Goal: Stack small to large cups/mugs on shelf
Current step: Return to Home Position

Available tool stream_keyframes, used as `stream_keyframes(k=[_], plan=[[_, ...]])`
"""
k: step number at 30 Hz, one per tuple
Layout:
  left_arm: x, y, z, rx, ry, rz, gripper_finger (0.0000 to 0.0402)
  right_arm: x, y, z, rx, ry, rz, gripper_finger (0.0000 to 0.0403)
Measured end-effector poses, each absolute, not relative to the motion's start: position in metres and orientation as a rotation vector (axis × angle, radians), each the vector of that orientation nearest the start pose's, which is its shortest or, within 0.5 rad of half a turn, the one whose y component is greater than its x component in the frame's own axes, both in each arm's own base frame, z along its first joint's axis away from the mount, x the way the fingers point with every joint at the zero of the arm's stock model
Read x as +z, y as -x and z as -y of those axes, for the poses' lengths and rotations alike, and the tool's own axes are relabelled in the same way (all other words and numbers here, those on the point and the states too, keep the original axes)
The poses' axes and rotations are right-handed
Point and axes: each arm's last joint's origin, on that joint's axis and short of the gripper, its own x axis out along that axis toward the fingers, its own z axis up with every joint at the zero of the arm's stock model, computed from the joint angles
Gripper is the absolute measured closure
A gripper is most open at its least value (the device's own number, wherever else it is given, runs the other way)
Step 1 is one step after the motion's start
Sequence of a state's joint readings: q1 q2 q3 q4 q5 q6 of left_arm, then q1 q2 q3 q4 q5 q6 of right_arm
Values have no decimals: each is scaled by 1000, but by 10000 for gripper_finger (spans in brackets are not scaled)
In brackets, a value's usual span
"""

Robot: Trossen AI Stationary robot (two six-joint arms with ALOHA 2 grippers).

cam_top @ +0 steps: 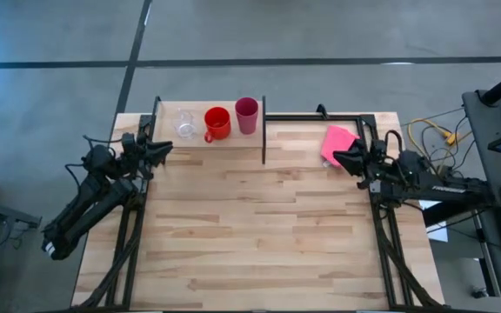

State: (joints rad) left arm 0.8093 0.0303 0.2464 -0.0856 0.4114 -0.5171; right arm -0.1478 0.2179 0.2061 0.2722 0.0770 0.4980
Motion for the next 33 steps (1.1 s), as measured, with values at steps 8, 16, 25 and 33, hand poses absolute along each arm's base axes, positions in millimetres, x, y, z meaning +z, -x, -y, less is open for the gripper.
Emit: stream_keyframes(k=[8,16,25,33], plan=[[228,-63,-49,364,445,192,327,234,-86,16,-155,-482,400,346],[211,-67,-54,370,494,169,327,210,-92,18,-215,-526,362,346],[200,-71,-57,350,480,227,327,200,-94,19,-208,-493,424,346],[179,-74,-60,323,534,180,327,194,-97,19,-217,-519,360,346]])
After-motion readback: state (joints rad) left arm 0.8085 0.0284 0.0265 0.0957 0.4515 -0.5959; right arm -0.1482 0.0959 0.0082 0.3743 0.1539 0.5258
